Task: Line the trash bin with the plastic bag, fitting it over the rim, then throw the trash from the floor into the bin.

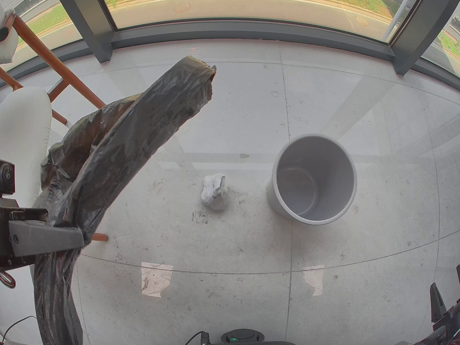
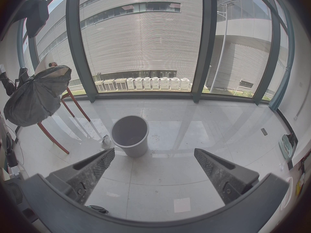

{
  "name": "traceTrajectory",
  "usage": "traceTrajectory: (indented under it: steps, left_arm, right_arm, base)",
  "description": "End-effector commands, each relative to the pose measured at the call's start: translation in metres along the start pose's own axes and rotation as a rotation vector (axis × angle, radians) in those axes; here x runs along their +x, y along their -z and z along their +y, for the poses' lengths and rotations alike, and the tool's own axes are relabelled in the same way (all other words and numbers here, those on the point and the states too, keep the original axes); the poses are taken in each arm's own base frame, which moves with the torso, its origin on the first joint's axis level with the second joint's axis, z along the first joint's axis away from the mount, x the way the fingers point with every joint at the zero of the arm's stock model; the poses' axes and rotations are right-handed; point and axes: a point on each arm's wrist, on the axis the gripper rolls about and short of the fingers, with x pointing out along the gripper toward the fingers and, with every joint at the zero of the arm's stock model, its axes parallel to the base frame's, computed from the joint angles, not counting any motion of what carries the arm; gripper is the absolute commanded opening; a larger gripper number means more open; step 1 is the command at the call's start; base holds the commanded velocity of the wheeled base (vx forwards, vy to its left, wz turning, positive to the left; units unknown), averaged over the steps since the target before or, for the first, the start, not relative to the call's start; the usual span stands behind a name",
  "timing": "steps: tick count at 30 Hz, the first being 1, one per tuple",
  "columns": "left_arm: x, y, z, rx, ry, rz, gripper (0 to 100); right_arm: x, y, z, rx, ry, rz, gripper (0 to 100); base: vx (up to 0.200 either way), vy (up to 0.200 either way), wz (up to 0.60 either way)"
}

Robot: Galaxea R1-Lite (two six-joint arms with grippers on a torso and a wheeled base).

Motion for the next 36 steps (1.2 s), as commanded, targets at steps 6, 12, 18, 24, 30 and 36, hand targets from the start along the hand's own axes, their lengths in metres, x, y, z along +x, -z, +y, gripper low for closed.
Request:
traceTrajectory:
  steps: [6, 12, 18, 24, 30, 36]
  left_arm:
    - [0.014, -0.019, 0.018, 0.017, 0.032, 0.009, 0]
    - [0.025, -0.034, 0.025, 0.025, 0.053, 0.019, 0]
    - [0.034, -0.049, 0.036, 0.069, 0.074, 0.009, 0]
    - [0.041, -0.055, 0.052, 0.138, 0.092, -0.015, 0]
    - [0.045, -0.052, 0.067, 0.129, 0.091, -0.013, 0]
    - [0.057, -0.047, 0.082, 0.091, 0.105, 0.022, 0]
  right_arm:
    - [0.0, 0.005, 0.0, 0.0, -0.001, 0.002, 100]
    - [0.0, 0.005, 0.0, 0.0, -0.001, 0.002, 100]
    - [0.0, 0.005, 0.0, 0.0, -0.001, 0.002, 100]
    - [0.0, 0.005, 0.0, 0.0, -0.001, 0.002, 100]
    - [0.0, 0.005, 0.0, 0.0, -0.001, 0.002, 100]
    - [0.0, 0.005, 0.0, 0.001, -0.001, 0.002, 100]
  base:
    - [0.0, -0.2, 0.0]
    - [0.0, -0.2, 0.0]
    - [0.0, -0.2, 0.0]
    - [0.1, -0.2, 0.0]
    - [0.0, 0.0, 0.0]
    - [0.0, 0.0, 0.0]
